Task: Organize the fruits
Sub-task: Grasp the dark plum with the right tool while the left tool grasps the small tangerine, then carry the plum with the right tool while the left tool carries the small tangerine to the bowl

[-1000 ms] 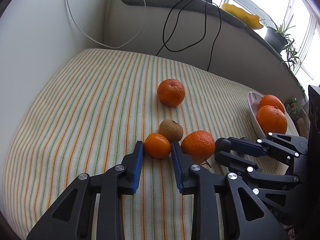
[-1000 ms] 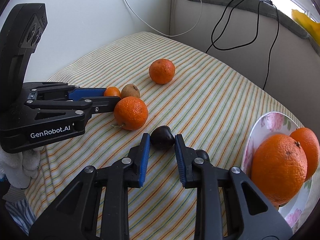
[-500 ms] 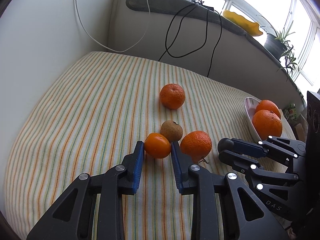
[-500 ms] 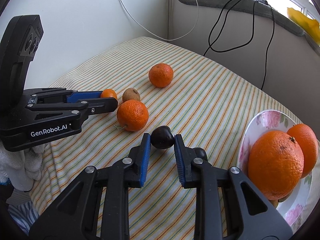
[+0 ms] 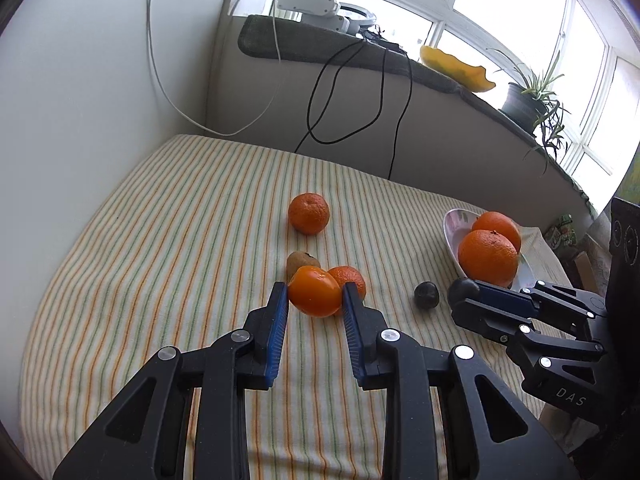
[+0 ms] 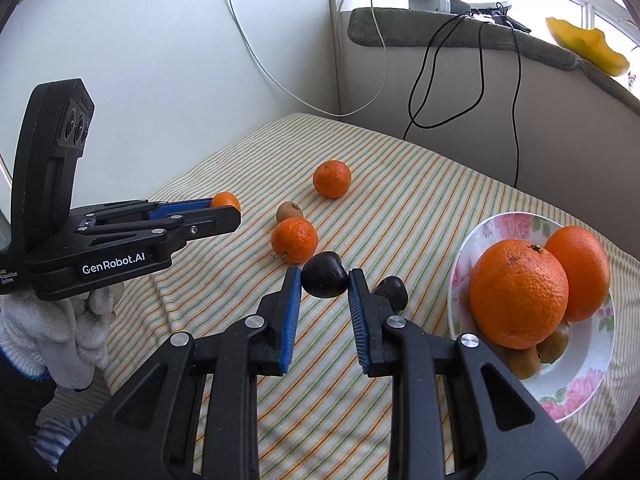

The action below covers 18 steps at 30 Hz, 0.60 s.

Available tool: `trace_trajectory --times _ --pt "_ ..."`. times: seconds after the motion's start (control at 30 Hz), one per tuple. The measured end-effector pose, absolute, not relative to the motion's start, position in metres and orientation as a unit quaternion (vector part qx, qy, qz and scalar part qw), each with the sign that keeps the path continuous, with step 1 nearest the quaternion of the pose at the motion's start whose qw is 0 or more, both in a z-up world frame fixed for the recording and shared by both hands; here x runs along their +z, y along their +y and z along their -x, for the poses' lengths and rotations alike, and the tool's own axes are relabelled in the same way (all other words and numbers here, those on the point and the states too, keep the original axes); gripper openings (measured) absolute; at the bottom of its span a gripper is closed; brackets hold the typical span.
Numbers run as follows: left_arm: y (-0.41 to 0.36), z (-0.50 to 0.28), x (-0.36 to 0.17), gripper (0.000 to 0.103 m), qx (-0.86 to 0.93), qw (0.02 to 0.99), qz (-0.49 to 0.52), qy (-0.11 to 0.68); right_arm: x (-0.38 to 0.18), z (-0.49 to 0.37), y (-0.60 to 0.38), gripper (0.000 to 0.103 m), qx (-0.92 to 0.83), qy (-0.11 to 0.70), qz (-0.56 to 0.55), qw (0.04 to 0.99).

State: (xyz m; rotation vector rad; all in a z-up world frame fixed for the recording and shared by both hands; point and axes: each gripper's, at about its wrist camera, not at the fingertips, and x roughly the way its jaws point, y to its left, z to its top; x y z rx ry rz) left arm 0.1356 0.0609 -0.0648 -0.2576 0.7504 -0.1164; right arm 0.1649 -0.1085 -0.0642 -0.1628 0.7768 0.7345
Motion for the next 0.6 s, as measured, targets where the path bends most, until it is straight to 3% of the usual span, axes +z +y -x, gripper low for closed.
trace_trajectory --times 0.6 --pt "-0.035 -0.147 -0.046 0.026 -0.145 0.918 0.094 0.357 -0.039 -0.165 -0.246 0.025 0.256 0.349 0.011 0.901"
